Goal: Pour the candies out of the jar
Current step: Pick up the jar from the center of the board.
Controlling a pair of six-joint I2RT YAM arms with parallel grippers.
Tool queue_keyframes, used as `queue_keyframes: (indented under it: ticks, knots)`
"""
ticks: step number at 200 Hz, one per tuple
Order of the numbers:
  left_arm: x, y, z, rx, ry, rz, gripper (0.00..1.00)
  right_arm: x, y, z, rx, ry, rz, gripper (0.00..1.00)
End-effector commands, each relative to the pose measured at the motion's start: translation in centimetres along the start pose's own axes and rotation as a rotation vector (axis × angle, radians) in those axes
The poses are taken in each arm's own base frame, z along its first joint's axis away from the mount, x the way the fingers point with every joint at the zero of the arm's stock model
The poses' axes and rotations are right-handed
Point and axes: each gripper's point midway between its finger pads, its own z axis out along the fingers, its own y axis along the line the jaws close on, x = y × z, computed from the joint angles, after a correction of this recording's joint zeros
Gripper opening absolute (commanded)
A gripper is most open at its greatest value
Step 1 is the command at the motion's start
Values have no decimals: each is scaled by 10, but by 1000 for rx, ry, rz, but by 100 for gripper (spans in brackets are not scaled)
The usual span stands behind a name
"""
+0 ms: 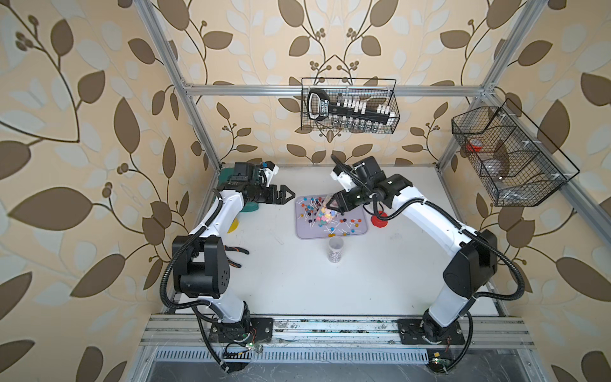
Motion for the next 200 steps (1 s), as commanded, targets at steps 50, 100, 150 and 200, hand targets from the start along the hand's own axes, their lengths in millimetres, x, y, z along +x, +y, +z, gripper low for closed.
queue_keyframes:
  ticks: [50,100,150,200]
  knots:
    - [1,-94,-17,418,-50,236,99,-14,28,-34,-275,-38,79,22]
    - [11,-110,-4,456,-2,249,99,-27,50,-43,-407,-62,86,22]
    - [22,-130,1,535,36,260,99,-39,63,-46,-500,-80,109,21]
    - [26,-145,2,607,56,256,99,-44,73,-42,-541,-84,118,21]
